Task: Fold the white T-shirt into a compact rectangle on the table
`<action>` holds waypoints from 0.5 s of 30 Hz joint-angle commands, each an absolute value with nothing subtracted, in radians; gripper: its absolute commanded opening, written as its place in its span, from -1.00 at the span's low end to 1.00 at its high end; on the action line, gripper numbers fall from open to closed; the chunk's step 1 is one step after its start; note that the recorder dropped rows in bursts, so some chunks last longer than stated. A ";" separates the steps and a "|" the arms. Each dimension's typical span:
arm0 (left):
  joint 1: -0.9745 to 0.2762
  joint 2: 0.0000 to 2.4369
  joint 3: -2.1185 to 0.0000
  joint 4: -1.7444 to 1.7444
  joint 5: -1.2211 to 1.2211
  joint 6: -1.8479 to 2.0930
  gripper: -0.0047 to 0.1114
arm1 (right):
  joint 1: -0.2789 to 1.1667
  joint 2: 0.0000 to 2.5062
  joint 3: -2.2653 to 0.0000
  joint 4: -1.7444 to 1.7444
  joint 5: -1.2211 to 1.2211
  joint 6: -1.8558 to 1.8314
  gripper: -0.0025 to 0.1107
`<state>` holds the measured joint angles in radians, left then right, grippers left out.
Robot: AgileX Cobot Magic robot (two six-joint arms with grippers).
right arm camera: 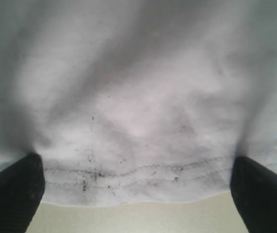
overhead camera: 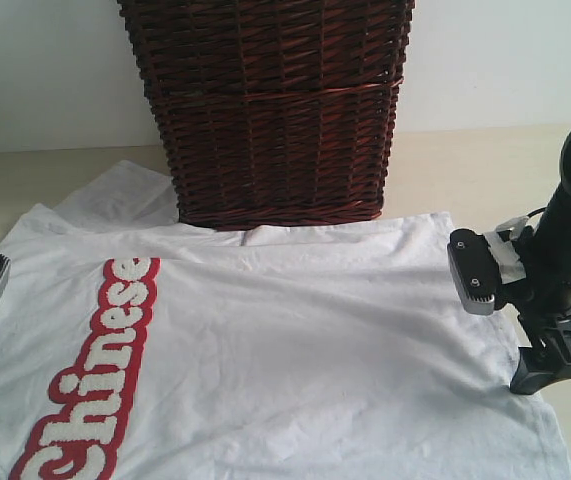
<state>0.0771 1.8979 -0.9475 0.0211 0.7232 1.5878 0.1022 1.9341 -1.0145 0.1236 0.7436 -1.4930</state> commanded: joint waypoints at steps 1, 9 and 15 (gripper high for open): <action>0.080 1.929 -0.934 0.013 0.726 1.578 0.84 | 0.098 1.958 -1.006 0.068 0.715 -1.505 0.89; 0.080 1.929 -0.934 0.013 0.726 1.578 0.84 | 0.098 1.958 -1.006 0.066 0.731 -1.509 0.89; 0.080 1.929 -0.934 0.013 0.726 1.578 0.84 | 0.098 1.958 -1.006 0.067 0.733 -1.509 0.89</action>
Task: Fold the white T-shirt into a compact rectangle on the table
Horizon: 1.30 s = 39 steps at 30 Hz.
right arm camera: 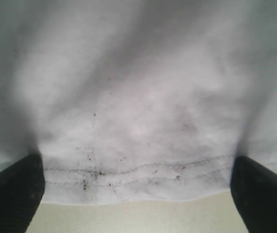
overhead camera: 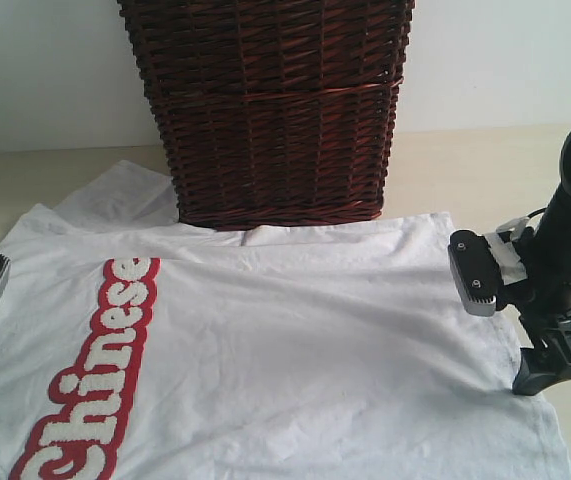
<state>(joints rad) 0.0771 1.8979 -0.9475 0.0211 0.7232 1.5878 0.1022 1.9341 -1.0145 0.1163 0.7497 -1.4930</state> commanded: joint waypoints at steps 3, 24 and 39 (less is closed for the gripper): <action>0.080 1.929 -0.934 0.013 0.726 1.578 0.84 | 0.098 1.958 -1.006 0.069 0.737 -1.509 0.89; 0.080 1.929 -0.934 0.013 0.726 1.578 0.84 | 0.098 1.959 -1.006 0.079 0.723 -1.490 -0.95; 0.080 1.929 -0.934 0.013 0.726 1.578 0.84 | 0.098 1.959 -1.006 0.079 0.722 -1.490 -0.96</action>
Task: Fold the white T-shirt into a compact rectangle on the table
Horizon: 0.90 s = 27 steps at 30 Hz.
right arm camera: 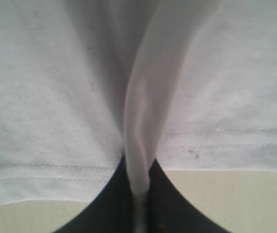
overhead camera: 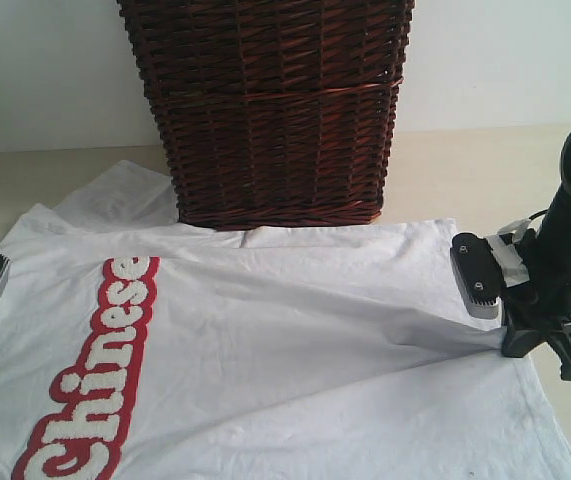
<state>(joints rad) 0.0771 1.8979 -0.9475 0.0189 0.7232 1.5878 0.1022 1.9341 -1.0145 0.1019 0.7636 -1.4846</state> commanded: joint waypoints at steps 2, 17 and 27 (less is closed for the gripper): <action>0.080 1.929 -0.934 0.013 0.726 1.578 0.84 | 0.098 1.959 -1.006 0.079 0.728 -1.490 -0.96; 0.080 1.929 -0.934 0.013 0.726 1.578 0.84 | 0.098 1.959 -1.006 0.109 0.730 -1.490 -0.96; 0.080 1.929 -0.934 0.012 0.703 1.590 0.84 | 0.098 1.959 -1.006 0.142 0.727 -1.490 -0.96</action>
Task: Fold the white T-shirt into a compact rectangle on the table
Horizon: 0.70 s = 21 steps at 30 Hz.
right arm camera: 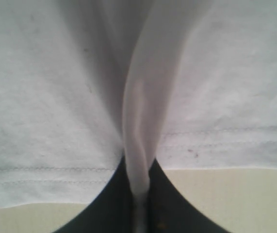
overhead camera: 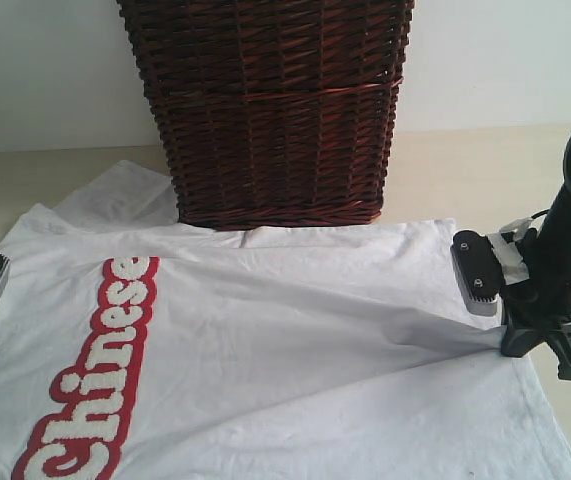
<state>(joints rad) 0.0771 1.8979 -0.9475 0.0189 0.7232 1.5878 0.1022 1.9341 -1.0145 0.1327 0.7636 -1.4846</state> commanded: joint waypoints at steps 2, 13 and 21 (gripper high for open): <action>0.080 1.929 -0.934 0.012 0.699 1.592 0.84 | 0.098 1.959 -1.006 0.142 0.727 -1.490 -0.96; 0.080 1.929 -0.934 0.017 0.679 1.593 -0.89 | 0.098 1.959 -1.006 0.142 0.727 -1.490 -0.96; 0.082 1.931 -0.934 0.017 0.666 1.593 -0.88 | 0.098 1.959 -1.006 0.139 0.704 -1.490 -0.96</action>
<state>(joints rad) 0.0771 1.8979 -0.9475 0.0151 0.6715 1.5940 0.1022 1.9341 -1.0145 0.1362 0.7580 -1.4846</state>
